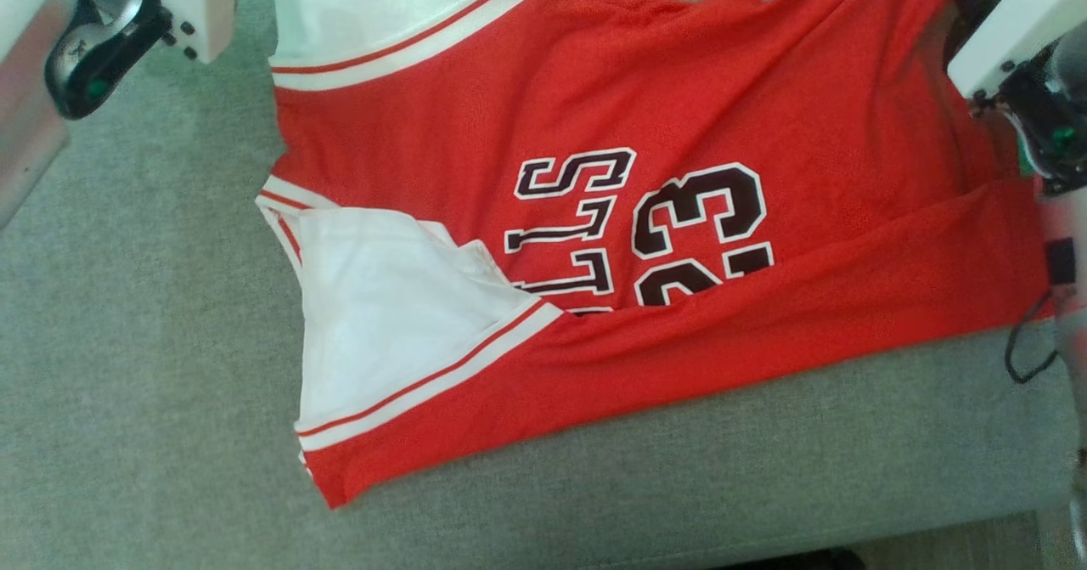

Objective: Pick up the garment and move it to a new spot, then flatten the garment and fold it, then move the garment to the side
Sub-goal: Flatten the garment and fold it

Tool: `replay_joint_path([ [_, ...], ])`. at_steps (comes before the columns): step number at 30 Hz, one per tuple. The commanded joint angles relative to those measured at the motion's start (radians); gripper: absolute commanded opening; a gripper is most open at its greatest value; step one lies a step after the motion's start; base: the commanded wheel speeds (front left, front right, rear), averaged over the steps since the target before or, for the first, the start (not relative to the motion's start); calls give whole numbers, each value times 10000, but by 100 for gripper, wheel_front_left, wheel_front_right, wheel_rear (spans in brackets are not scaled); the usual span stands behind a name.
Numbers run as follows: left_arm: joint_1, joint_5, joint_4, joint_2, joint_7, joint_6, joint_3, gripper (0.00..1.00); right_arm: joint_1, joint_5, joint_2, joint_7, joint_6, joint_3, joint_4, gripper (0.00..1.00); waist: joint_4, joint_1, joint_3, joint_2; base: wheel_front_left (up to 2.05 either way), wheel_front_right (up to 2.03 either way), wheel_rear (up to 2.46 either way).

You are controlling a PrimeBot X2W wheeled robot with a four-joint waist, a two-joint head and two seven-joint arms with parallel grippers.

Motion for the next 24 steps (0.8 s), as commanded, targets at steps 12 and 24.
replay_joint_path([
  [12,-1037,910,701,321,-1815,17,418,0,-250,549,-1201,-321,-9,-42,-677,0,193,-1,-96,0,0,0,0],
  [24,-1025,327,950,-25,-3171,17,417,0,298,825,-1743,-663,-9,-351,-1662,0,401,-1,-294,0,0,0,0],
])
